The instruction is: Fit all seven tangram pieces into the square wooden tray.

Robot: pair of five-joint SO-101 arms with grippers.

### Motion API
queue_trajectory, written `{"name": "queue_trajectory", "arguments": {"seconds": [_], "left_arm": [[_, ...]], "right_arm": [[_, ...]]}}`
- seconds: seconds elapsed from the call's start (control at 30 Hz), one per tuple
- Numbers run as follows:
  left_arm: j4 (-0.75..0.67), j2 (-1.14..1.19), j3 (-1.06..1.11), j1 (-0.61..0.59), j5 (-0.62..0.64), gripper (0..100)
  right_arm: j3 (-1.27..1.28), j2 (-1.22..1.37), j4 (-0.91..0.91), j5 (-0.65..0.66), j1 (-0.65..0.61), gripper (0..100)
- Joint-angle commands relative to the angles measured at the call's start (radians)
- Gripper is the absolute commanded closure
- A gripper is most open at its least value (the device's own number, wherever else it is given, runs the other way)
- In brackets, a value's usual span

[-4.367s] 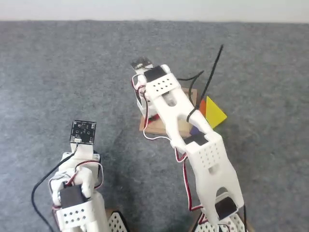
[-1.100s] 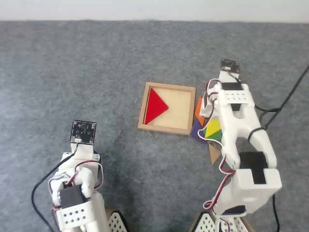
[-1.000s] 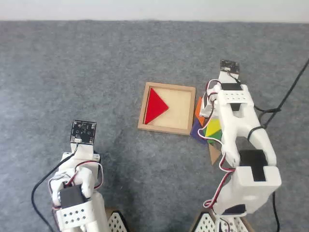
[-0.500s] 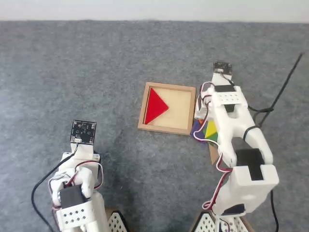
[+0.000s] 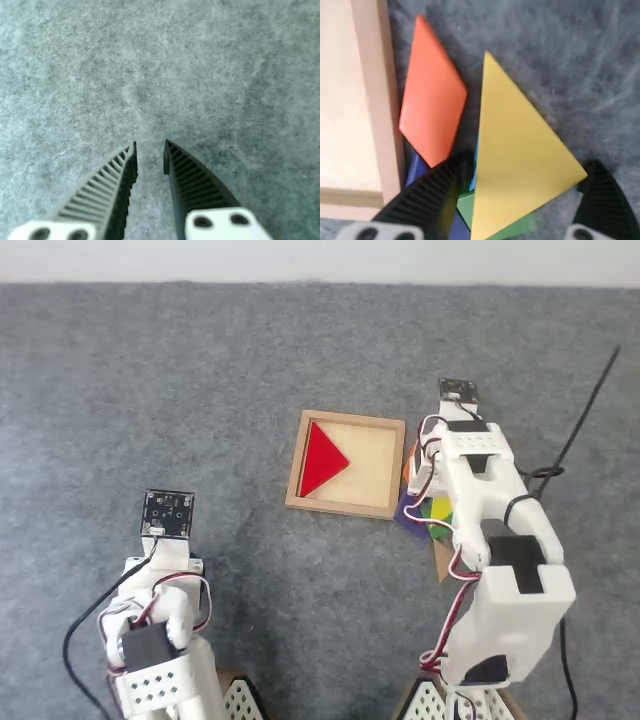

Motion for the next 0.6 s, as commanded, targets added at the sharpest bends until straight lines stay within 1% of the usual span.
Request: {"name": "queue_trajectory", "arguments": {"seconds": [0.0, 0.13, 0.3, 0.33, 0.47, 0.5, 0.57], "left_arm": [[0.006, -0.012, -0.007, -0.003, -0.009, 91], [0.006, -0.012, -0.007, -0.005, -0.009, 91], [0.006, -0.012, -0.007, -0.005, -0.009, 91], [0.006, -0.012, -0.007, -0.005, -0.009, 91], [0.006, -0.012, -0.007, -0.005, -0.009, 91], [0.006, -0.012, -0.007, -0.005, -0.009, 91], [0.006, -0.012, -0.007, -0.005, -0.009, 91]], "right_arm": [[-0.041, 0.004, -0.008, 0.025, 0.008, 66.0], [-0.041, 0.004, -0.008, 0.080, 0.010, 66.0], [-0.043, 0.005, -0.008, 0.103, 0.013, 66.6], [-0.043, 0.005, -0.008, 0.104, 0.013, 68.4], [-0.043, 0.005, -0.008, 0.104, 0.015, 80.9], [-0.043, 0.005, -0.008, 0.104, 0.015, 82.8], [-0.043, 0.005, -0.008, 0.104, 0.015, 83.5]]}}
